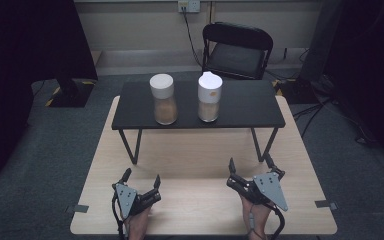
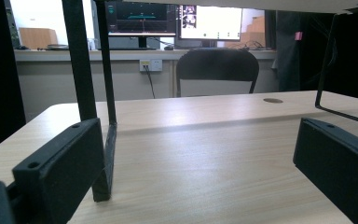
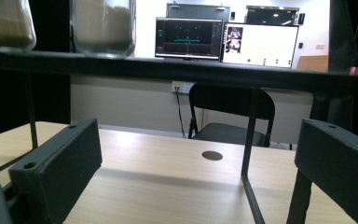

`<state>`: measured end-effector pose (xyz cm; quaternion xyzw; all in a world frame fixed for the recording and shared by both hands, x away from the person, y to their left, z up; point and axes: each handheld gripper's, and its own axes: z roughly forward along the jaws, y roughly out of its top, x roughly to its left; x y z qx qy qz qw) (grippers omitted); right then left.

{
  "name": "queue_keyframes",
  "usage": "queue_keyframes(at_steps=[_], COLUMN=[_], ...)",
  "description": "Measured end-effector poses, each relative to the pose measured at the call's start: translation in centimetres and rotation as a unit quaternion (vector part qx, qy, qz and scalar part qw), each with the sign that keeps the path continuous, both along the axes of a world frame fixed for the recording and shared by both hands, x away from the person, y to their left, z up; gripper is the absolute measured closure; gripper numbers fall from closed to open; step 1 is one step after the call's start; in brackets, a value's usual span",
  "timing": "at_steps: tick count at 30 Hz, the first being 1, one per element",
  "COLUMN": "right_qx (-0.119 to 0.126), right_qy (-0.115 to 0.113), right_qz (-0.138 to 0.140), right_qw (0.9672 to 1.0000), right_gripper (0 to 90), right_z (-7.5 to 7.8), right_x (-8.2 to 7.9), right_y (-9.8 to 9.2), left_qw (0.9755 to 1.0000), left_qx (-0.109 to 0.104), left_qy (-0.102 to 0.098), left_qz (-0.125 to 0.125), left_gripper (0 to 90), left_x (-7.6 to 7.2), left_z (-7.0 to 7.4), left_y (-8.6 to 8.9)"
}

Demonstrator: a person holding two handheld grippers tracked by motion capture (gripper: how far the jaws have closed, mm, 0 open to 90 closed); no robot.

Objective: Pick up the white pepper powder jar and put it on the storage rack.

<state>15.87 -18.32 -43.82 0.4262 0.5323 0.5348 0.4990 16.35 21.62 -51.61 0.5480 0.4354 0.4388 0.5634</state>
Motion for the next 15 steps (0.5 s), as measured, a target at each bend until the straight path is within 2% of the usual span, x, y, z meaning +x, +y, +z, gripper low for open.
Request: queue_keyframes(at_steps=[4, 15], right_qx=[-0.008, -0.002], right_qy=[0.005, 0.02], right_qz=[-0.005, -0.01], right_qw=[0.9999, 0.9997], right_gripper=[0.0, 0.2], right_z=[-0.9, -2.9], right_x=[0.1, 0.1], right_y=[0.0, 0.0], left_qw=[1.0, 1.0], left_qx=[0.0, 0.0], left_qy=[0.0, 0.0], left_qz=[0.0, 0.0], left_gripper=[1.5, 1.5], left_x=[0.0, 0.0], left_z=[0.0, 0.0], left_y=[0.0, 0.0])
